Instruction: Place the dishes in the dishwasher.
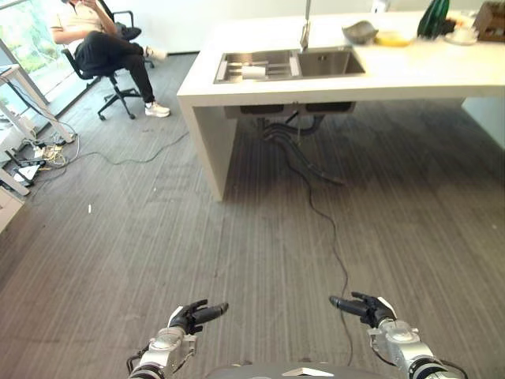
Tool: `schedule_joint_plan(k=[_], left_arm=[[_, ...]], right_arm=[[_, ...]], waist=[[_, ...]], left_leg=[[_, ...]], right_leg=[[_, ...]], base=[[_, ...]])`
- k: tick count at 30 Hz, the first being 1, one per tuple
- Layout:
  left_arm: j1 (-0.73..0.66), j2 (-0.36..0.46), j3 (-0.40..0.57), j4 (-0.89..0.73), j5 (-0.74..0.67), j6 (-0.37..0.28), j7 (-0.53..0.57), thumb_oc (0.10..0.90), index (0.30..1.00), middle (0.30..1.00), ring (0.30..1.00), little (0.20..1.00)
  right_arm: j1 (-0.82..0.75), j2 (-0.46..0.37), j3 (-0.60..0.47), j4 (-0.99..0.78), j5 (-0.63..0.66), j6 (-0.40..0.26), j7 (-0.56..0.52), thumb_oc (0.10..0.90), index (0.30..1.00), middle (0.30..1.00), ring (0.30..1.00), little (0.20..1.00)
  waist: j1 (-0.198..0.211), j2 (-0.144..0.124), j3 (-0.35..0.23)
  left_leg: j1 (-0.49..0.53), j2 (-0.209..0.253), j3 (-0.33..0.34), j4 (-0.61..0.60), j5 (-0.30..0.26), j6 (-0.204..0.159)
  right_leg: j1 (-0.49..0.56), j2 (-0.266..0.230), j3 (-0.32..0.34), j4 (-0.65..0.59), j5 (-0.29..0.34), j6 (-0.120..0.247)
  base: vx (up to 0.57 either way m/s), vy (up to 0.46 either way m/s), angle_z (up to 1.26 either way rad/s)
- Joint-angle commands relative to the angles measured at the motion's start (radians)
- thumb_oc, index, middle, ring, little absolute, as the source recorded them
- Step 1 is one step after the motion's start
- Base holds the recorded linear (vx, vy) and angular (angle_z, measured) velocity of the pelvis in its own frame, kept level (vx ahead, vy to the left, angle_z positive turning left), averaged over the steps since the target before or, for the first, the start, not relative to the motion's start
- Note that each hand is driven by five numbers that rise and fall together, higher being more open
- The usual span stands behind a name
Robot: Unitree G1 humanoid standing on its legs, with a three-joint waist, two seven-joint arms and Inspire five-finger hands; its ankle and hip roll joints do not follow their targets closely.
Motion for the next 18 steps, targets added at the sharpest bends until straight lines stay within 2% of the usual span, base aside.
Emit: schedule_joint_plan(k=[1, 11, 18], left_arm=[[-0.072, 0.033, -0.010, 0.008, 0.077, -0.040, 0.000, 0.800, 0.900, 0.900, 0.900, 0.900], [-0.068, 0.026, -0.037, 0.020, 0.169, -0.034, 0.045, 0.800, 0.900, 0.900, 0.900, 0.900], [-0.058, -0.012, -0.025, 0.102, 0.137, -0.030, 0.033, 0.800, 0.900, 0.900, 0.900, 0.900]], right_arm=[[-0.046, -0.021, 0.012, 0.000, -0.020, -0.041, 0.003, 0.800, 0.900, 0.900, 0.900, 0.900], [-0.043, -0.007, 0.025, 0.019, -0.023, -0.038, 0.006, 0.800, 0.900, 0.900, 0.900, 0.900], [-0.021, 0.019, 0.016, 0.069, -0.008, -0.036, 0.003, 0.800, 0.900, 0.900, 0.900, 0.900]], waist=[[0.006, -0.054, 0.002], [0.011, -0.053, -0.010], [0.008, -0.057, -0.017]], left_leg=[[0.011, 0.027, 0.001, -0.037, -0.024, -0.077], [0.012, 0.023, -0.009, -0.037, -0.026, -0.073], [0.008, 0.021, -0.015, -0.037, -0.024, -0.073]], right_leg=[[0.052, -0.104, 0.021, -0.073, -0.017, 0.167], [0.056, -0.109, 0.016, -0.073, -0.018, 0.168], [0.053, -0.107, 0.013, -0.073, -0.020, 0.166]], base=[[0.00, 0.000, 0.00], [0.00, 0.000, 0.00], [0.00, 0.000, 0.00]])
